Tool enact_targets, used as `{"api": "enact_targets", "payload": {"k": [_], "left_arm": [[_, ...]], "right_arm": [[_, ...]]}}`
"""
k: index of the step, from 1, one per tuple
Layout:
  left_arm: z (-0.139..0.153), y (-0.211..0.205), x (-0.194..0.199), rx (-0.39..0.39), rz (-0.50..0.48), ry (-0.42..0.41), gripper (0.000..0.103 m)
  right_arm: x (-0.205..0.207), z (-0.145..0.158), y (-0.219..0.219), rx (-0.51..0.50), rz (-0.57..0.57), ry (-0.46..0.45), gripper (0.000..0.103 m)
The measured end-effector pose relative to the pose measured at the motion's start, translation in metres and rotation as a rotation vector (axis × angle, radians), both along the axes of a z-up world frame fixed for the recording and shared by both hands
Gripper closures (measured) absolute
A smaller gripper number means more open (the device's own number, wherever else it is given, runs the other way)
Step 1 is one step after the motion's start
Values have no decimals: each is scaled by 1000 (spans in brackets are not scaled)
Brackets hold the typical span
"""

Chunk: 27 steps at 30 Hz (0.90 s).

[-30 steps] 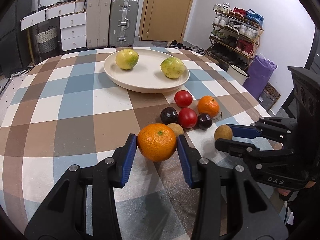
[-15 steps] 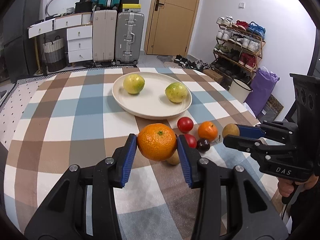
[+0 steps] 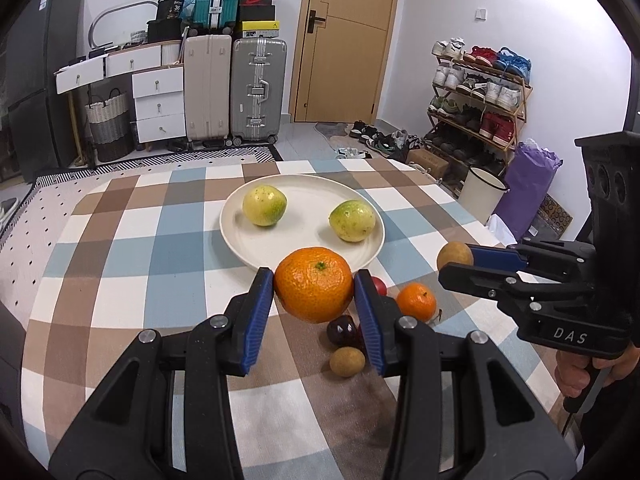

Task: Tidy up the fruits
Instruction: 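Carry the orange and kiwi to the plate and release them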

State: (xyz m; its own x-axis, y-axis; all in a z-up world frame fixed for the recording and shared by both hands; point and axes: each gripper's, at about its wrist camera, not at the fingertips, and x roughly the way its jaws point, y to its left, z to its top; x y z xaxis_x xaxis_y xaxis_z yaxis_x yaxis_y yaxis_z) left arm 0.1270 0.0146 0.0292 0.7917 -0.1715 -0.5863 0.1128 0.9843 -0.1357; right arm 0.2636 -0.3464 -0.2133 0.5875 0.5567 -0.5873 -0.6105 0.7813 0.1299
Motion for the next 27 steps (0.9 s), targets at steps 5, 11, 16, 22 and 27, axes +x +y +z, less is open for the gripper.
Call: {"api": "enact_targets", "payload": {"k": [5,11,16,22,27], "left_arm": [[1,0,16,14,6,-1,64],[-7,0,42,17,12,12,64],[-11,-1,61,26,7,6,64],[-22,5,81,14,14,18,64],[-35,10,99,24,24,34,64]], "right_arm": [[13,1,3,8,-3,6,73],[30,-2,9,10,-9,17,73],[47,-4,15,12,-8,22,73],[65,-7,23,11,-10,34,73],[79,-15,32,-1,-11,49,73]]}}
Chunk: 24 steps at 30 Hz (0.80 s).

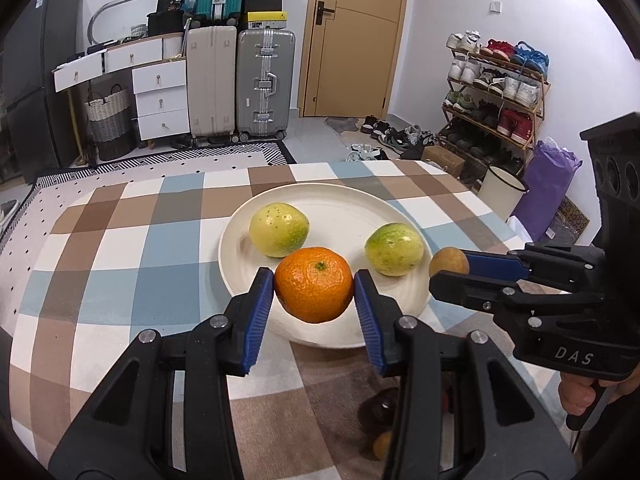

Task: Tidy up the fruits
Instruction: 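Carry the orange and kiwi to the plate and release them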

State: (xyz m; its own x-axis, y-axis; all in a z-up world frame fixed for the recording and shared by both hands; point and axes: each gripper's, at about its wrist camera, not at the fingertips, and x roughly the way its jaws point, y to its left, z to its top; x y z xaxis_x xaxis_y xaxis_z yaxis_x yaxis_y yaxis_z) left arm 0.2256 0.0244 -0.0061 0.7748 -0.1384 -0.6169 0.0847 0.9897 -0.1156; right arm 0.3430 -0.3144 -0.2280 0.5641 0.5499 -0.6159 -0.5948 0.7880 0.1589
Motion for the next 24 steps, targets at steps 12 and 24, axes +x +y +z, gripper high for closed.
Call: {"api": "enact_targets", "payload": {"k": [12,24], "left_arm": [[-21,6,19,3,8,15,64],[-29,4,21,18,16,26,64]], "right_arm": [[23,-27,17,-26,1,36,73],[28,-30,15,-46,-27,13,63]]}}
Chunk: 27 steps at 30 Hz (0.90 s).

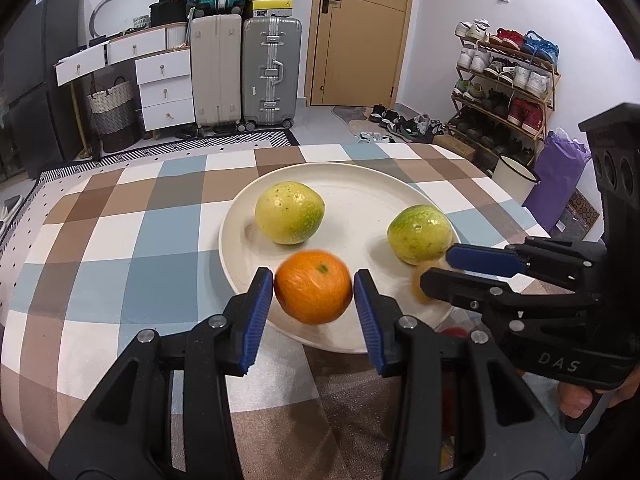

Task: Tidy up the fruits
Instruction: 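Carry the orange and kiwi to the plate and release them, then move both grippers back toward the remaining fruits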

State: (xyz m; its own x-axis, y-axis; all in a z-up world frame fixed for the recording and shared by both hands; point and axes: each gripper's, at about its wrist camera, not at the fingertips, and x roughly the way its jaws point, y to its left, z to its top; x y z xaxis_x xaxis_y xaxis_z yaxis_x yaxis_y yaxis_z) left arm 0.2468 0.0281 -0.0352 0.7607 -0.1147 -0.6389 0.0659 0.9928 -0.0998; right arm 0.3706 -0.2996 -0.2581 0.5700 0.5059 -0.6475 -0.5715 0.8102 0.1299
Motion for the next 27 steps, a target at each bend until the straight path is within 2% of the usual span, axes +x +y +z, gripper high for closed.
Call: {"api": "enact_targets", "payload": {"k": [5,7,10,11,15,18,19,27], "left_arm": [[5,4,-5,-15,2,-10,60],[6,6,-9,-12,15,-10,48],[11,10,-19,-15,35,-20,23],[14,11,-24,-18,42,-31,20],[22,10,-40,-7,48,-39,16],[25,8,-56,3,48,-50,5],[26,6,-62,10,52,-62,2],[32,1,-93,5,38,-78,1]], "right_arm": [[-5,9,-6,22,-5,-32,55],[-8,12,-9,27,-10,-34,52],[-13,14,-12,31,-6,-33,32],[-16,14,-14,33,-5,-37,25],[-26,18,-21,34,-12,-44,10],[-34,19,-26,29,-20,-38,2],[-38,19,-29,33,-22,-39,1],[-53,17,-44,13,-37,-33,1]]}}
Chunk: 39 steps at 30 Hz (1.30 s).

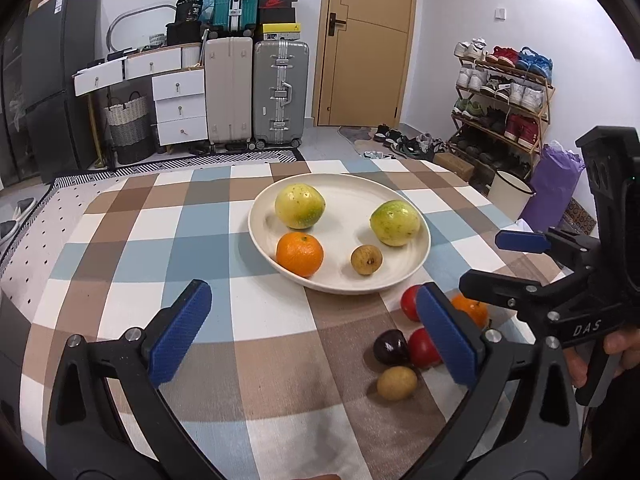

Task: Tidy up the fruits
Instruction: 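Move both grippers back toward the remaining fruits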

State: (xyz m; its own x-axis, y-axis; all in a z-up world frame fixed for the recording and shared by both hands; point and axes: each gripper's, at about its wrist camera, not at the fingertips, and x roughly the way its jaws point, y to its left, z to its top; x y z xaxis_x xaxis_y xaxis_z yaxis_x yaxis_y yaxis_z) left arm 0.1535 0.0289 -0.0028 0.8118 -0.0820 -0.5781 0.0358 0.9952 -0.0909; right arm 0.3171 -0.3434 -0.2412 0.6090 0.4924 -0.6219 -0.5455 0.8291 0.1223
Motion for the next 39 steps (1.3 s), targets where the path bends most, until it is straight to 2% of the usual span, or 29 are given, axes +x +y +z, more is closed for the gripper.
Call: {"api": "enact_targets", "payload": {"k": [7,15,34,39], "left_arm": [[-1,3,-23,-39,2,9,1],[-11,2,-19,-54,3,52,1],[-38,-27,-9,-5,-93,173,1],[-46,-29,-4,-25,-118,220,1]], "right_arm": [[-9,-7,-7,-10,13,17,0],[-1,-18,-12,-18,2,73,1],[8,-39,-14,-25,-2,178,2],[8,-42,-12,-23,12,192,10]]}}
